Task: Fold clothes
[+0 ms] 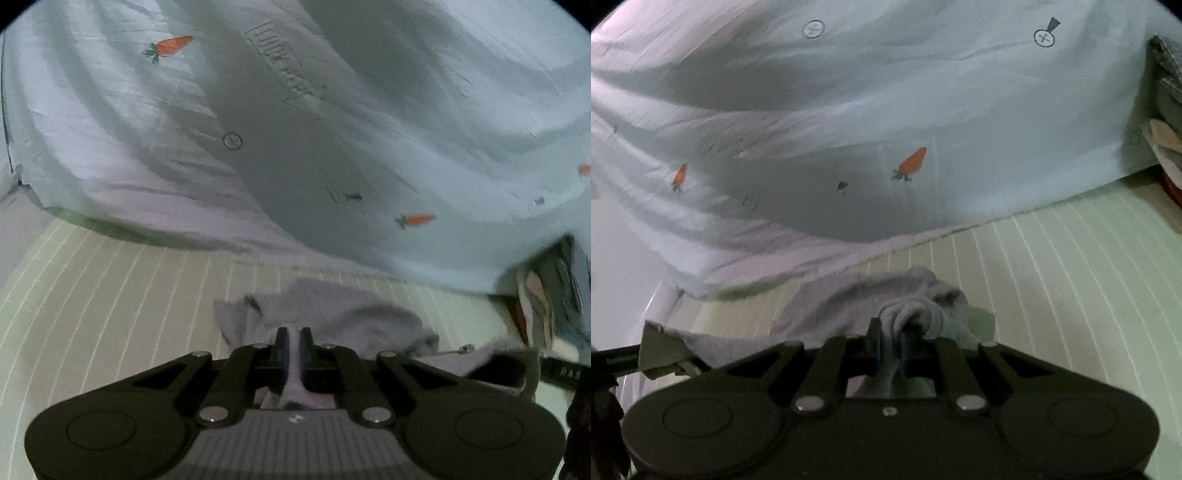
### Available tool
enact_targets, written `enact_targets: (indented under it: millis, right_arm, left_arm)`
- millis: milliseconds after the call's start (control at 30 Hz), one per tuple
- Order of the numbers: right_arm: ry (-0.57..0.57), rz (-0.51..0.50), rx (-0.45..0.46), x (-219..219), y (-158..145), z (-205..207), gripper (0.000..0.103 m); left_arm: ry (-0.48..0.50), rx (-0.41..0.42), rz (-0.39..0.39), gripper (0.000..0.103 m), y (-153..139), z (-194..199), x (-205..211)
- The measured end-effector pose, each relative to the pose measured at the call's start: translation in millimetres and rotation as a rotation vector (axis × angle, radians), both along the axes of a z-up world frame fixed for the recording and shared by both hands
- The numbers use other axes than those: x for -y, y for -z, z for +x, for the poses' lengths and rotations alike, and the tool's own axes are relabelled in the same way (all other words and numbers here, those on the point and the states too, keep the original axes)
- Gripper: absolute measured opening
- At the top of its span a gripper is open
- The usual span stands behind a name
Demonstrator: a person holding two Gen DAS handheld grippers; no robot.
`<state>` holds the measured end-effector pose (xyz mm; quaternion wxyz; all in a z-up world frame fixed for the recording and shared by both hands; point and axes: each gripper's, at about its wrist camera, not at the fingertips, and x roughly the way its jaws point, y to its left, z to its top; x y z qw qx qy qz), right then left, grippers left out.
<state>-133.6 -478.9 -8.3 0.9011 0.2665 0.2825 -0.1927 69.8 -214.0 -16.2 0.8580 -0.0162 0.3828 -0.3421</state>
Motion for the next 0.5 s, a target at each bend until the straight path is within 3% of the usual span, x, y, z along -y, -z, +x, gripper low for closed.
enact_targets:
  millis: [300,467,500]
  right_arm:
    - [0.081,0.145,-0.070,58,41,71,0.011]
    - [0.128,0.149,-0.105,85,57,106,0.014]
    - [0.145,0.162,-0.095,90,59,109,0.020]
  left_arm:
    - [-0.039,-0.099,0.005,0.005,31,71,42]
    - [-0.119,-0.062,-0.011,0.006,37,115,53]
    - [-0.145,-0.064,-0.022,0.006,39,125,52]
